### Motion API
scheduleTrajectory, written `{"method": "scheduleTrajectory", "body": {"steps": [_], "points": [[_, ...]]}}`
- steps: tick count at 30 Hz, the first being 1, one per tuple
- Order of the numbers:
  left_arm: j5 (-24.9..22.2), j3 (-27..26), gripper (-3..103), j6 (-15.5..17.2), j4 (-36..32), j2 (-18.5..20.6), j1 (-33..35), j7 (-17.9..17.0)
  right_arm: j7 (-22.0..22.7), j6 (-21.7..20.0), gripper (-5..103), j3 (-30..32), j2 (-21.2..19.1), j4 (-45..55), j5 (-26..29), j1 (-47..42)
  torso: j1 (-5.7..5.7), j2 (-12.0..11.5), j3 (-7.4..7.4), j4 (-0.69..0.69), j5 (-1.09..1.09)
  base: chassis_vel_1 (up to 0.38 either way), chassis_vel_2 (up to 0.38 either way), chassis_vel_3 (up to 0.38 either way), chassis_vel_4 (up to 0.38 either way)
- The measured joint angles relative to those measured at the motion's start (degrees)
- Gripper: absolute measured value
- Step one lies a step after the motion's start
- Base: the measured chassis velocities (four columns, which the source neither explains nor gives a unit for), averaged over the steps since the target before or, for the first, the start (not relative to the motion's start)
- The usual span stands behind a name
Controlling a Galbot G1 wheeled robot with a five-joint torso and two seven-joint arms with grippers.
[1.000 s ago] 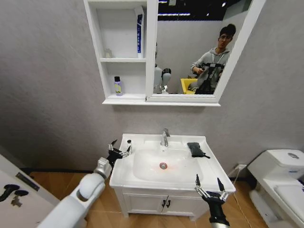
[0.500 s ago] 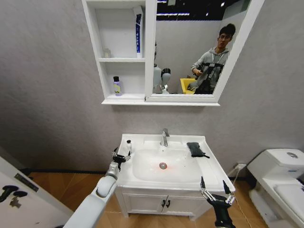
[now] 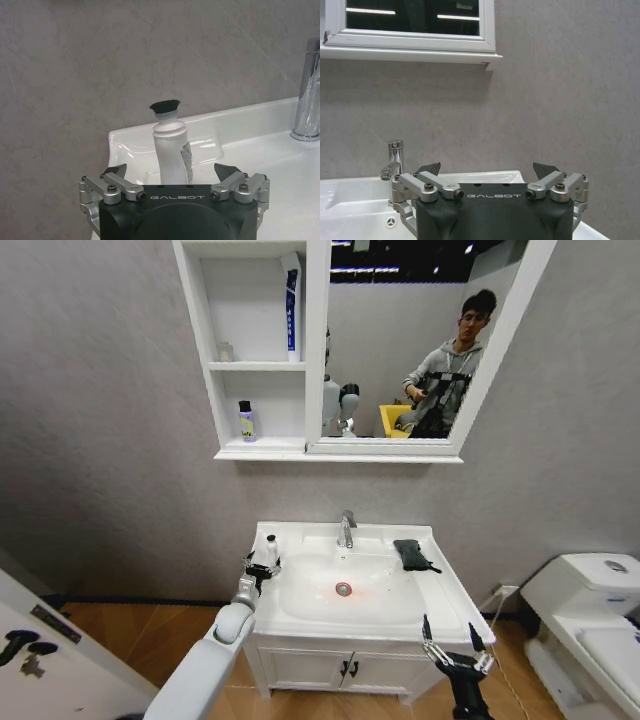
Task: Move facial cleanser and shampoo from washbasin to cabinet, then wipe washbasin with towel.
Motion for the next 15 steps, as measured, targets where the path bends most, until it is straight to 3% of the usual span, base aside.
{"method": "scheduleTrajectory", "body": {"steps": [7, 9, 15], "points": [[-0.04, -0.19, 93, 0.0, 3.21, -1.99, -1.92, 0.88, 0.23, 0.01, 100, -0.35, 0.29, -0.39, -0.39, -0.04, 0.0, 0.0, 0.0, 0.0, 0.0, 0.0, 0.0, 0.0, 0.0], [-0.69, -0.42, 82, -0.04, 4.45, -2.45, -2.47, 1.62, 0.35, 0.14, 100, -0.43, 0.29, -0.65, -0.5, -0.14, 0.01, 0.0, 0.0, 0.0, 0.0, 0.0, 0.0, 0.0, 0.0], [-0.87, -0.48, 66, -0.36, 5.94, -2.92, -3.26, 2.0, 0.45, 0.29, 100, -0.48, 0.3, -1.11, -0.55, -0.16, 0.0, 0.0, 0.0, 0.0, 0.0, 0.0, 0.0, 0.0, 0.0]]}}
